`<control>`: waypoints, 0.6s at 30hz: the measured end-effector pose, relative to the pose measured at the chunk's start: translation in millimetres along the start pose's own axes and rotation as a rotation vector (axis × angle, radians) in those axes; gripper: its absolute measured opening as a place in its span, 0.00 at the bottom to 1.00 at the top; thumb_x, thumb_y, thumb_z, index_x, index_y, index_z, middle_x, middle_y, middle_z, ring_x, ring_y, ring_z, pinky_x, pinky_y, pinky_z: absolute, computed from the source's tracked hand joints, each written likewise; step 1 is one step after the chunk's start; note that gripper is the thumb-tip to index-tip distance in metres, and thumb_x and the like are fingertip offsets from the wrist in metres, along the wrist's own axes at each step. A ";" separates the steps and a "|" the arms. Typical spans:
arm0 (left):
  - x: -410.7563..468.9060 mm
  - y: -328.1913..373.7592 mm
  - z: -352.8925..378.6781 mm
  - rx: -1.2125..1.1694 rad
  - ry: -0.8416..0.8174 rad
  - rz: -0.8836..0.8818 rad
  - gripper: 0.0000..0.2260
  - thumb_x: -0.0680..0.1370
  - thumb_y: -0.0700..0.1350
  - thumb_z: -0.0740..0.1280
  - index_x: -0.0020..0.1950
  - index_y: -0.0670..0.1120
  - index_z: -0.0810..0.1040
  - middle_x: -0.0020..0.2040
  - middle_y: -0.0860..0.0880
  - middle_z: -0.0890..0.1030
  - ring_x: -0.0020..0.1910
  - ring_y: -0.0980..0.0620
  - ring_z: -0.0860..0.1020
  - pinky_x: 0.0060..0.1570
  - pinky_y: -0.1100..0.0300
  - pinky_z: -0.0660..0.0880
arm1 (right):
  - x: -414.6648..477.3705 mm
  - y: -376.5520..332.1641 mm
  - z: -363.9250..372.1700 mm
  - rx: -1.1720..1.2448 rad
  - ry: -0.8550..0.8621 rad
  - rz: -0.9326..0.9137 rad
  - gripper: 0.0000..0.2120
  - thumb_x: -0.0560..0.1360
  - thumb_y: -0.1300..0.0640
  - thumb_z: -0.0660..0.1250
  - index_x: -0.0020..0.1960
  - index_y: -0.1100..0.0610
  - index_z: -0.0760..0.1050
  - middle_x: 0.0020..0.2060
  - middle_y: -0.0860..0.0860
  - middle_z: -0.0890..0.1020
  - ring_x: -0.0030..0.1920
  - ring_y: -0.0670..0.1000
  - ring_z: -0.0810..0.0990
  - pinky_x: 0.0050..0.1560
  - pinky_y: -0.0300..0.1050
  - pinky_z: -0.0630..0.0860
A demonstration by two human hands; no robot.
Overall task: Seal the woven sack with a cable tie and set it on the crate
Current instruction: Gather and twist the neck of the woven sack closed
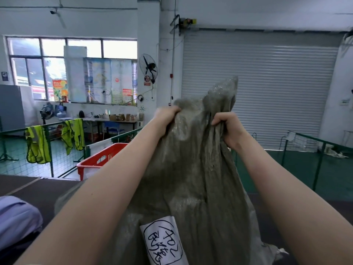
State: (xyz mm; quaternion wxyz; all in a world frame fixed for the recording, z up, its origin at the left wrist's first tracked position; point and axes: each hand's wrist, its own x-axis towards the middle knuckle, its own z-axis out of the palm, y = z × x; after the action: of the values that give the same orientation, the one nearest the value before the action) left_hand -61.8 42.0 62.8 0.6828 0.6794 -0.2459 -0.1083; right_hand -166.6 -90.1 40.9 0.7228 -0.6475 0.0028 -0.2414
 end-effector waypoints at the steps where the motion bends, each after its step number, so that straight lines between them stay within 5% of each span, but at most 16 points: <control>1: 2.8 3.0 -1.2 -0.052 0.088 0.084 0.05 0.76 0.45 0.64 0.42 0.46 0.75 0.41 0.46 0.79 0.42 0.48 0.77 0.44 0.58 0.74 | -1.4 -0.9 -3.6 0.000 -0.031 0.009 0.09 0.60 0.65 0.59 0.33 0.62 0.79 0.24 0.54 0.82 0.25 0.52 0.81 0.31 0.38 0.78; 5: 10.4 15.0 -5.5 0.049 0.260 0.404 0.07 0.77 0.44 0.62 0.51 0.48 0.78 0.50 0.47 0.80 0.50 0.50 0.75 0.57 0.54 0.73 | -2.5 -2.2 -5.9 -0.146 -0.194 0.093 0.12 0.62 0.51 0.67 0.38 0.57 0.83 0.34 0.52 0.86 0.35 0.49 0.85 0.43 0.41 0.81; 10: -3.1 28.6 17.9 0.364 0.029 0.672 0.13 0.75 0.39 0.64 0.58 0.40 0.78 0.54 0.46 0.80 0.50 0.53 0.78 0.47 0.75 0.70 | 7.9 1.6 20.7 -0.280 -0.228 0.144 0.10 0.66 0.53 0.70 0.46 0.54 0.80 0.38 0.48 0.87 0.40 0.46 0.85 0.52 0.42 0.77; 13: -9.0 32.1 25.5 0.537 -0.185 0.681 0.17 0.71 0.42 0.65 0.60 0.43 0.79 0.72 0.50 0.69 0.68 0.53 0.70 0.67 0.61 0.66 | 17.0 15.4 36.1 -0.212 -0.093 0.006 0.10 0.71 0.58 0.68 0.52 0.55 0.79 0.46 0.51 0.85 0.48 0.49 0.82 0.56 0.45 0.76; 15: -13.5 33.5 21.4 0.451 -0.340 0.559 0.14 0.72 0.43 0.65 0.56 0.44 0.79 0.65 0.49 0.76 0.63 0.52 0.73 0.63 0.59 0.69 | 19.9 24.7 42.7 -0.147 -0.019 -0.011 0.16 0.70 0.58 0.68 0.57 0.57 0.78 0.55 0.56 0.82 0.56 0.55 0.80 0.62 0.50 0.74; 18: -16.4 32.7 11.0 0.386 -0.339 0.465 0.07 0.78 0.45 0.61 0.50 0.47 0.78 0.45 0.51 0.79 0.46 0.55 0.76 0.45 0.65 0.70 | 20.3 28.9 45.2 -0.136 0.049 0.065 0.06 0.72 0.61 0.64 0.47 0.57 0.77 0.44 0.56 0.82 0.46 0.55 0.80 0.52 0.47 0.76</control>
State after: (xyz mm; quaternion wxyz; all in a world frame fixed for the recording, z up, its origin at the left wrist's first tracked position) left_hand -87.3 42.0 91.3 0.4978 0.6940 -0.5200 -0.0124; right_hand -124.4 -53.6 27.4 0.6843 -0.6887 0.0580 -0.2327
